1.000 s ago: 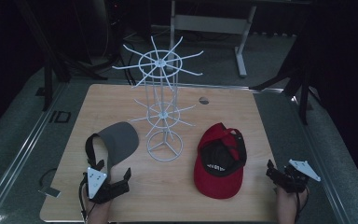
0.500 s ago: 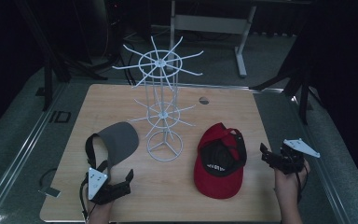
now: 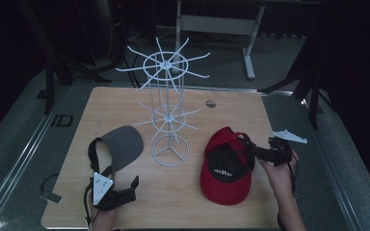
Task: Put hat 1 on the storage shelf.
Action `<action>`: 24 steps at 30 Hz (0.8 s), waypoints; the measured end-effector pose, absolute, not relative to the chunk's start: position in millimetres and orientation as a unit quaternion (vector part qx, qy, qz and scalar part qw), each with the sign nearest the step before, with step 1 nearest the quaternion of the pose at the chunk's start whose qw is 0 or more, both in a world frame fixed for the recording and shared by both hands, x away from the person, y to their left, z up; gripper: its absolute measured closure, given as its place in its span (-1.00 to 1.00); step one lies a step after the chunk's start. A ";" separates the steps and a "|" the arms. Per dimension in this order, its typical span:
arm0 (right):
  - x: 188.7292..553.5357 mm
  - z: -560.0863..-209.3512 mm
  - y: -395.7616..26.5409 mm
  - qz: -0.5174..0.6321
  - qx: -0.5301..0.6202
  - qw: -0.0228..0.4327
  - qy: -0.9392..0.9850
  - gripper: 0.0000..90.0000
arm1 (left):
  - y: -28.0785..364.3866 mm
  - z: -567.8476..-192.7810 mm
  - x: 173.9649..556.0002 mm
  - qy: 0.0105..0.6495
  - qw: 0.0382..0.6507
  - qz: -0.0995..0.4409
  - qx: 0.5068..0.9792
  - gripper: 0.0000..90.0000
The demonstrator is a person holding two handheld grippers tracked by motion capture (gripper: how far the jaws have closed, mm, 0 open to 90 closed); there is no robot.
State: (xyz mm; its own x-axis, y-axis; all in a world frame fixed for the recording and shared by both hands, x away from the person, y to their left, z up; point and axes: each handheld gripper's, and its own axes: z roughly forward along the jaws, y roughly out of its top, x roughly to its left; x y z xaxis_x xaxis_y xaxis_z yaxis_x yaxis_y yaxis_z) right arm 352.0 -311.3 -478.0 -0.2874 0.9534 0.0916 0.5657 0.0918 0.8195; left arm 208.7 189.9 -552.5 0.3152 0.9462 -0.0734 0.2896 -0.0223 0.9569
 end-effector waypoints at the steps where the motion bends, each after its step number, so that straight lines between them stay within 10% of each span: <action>1: 357.1 -483.9 -307.0 0.392 0.546 0.236 0.702 -0.72 | 189.9 -552.6 208.8 0.486 0.503 0.325 0.637 -0.99; 24: 382.4 -543.4 -282.3 0.317 0.556 0.196 0.743 -0.62 | 187.5 -554.3 209.9 0.473 0.513 0.300 0.650 -0.99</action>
State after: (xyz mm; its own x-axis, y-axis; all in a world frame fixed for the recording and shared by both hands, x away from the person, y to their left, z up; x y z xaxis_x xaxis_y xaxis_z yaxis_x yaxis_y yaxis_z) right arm 382.4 -282.3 -543.4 -0.3052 0.9503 0.0617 0.7015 0.1805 0.6894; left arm 209.9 187.5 -554.3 0.3718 0.9235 -0.0946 0.3070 -0.0262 0.9513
